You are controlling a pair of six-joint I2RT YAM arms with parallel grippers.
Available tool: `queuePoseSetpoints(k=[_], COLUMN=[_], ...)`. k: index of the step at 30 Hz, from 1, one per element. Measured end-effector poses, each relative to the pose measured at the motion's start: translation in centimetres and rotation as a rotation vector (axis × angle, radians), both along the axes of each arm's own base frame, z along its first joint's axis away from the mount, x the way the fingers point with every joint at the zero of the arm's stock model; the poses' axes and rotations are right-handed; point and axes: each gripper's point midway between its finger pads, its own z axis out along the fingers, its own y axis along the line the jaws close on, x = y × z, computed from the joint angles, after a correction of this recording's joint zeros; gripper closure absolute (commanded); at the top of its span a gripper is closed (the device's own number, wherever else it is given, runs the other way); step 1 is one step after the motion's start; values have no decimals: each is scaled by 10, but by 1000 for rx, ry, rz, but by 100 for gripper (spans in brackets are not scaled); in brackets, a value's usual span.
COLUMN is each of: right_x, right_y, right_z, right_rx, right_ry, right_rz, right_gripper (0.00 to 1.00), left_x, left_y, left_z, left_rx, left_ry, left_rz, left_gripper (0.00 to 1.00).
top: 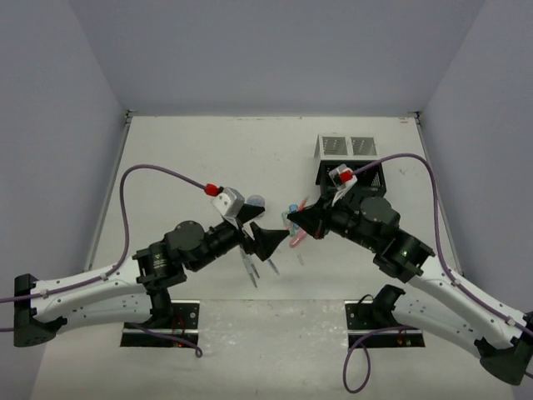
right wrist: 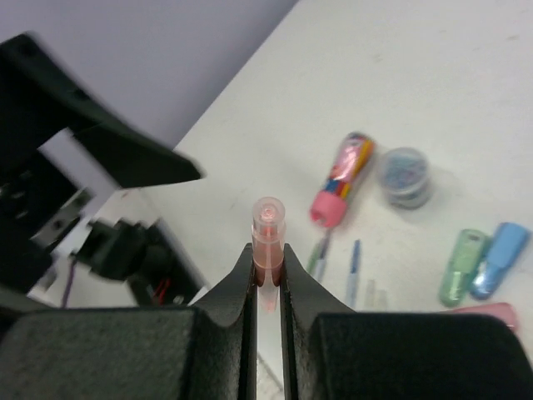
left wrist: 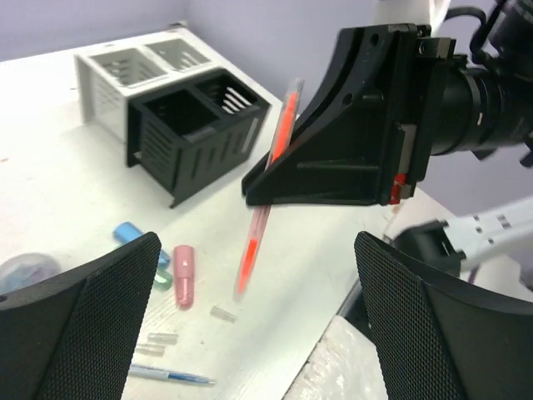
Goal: Sort the stationery into containers
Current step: Place the pen in the storage box.
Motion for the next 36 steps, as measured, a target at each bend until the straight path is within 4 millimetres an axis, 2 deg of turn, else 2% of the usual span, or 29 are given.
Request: queuePoseSetpoints(k=[4, 6, 7, 9, 12, 15, 18, 20, 24, 28, 30, 31, 32, 33, 35, 36], right_x=[54, 100, 121, 158, 203, 238, 266, 281, 309, 323, 326, 327, 328, 328, 329, 329], right_y=[-31, -62, -78, -108, -153, -184, -197, -198, -191, -183, -180, -179, -177, -176, -175, -175], right_z=[-1, 13, 18, 29, 37, 33, 19, 3, -34, -64, -73, -75, -78, -79, -81, -81], right_rx=[-57, -75, -91, -119, -171, -226, -286, -332, -408, -455, -464, -464, -465, -467, -466, -463], right_ry=[14, -1, -6, -21, -33, -25, -9, 0, 25, 63, 73, 75, 78, 80, 82, 85], right_rz=[-256, -463, -561, -740, -970, -1106, -1166, -1174, -1145, -1107, -1093, -1088, -1081, -1073, -1068, -1069], right_gripper=[100, 100, 100, 100, 100, 100, 100, 100, 100, 97, 90, 68, 51, 41, 12, 5], left_x=[16, 21, 23, 24, 25, 23, 21, 20, 15, 12, 11, 10, 10, 9, 9, 9], left_y=[29, 48, 58, 76, 101, 122, 137, 143, 159, 169, 174, 176, 177, 178, 179, 179], left_z=[5, 3, -4, 2, -5, -19, -29, -32, -41, -38, -35, -32, -30, -29, -29, -30], left_rx=[48, 91, 127, 156, 224, 290, 320, 316, 294, 242, 212, 196, 182, 174, 170, 172], left_ry=[93, 147, 170, 192, 215, 236, 246, 245, 240, 235, 231, 229, 227, 227, 226, 226], left_rz=[171, 258, 296, 357, 432, 489, 520, 527, 537, 540, 538, 539, 538, 538, 538, 538], left_gripper=[0, 0, 0, 0, 0, 0, 0, 0, 0, 0, 0, 0, 0, 0, 0, 0])
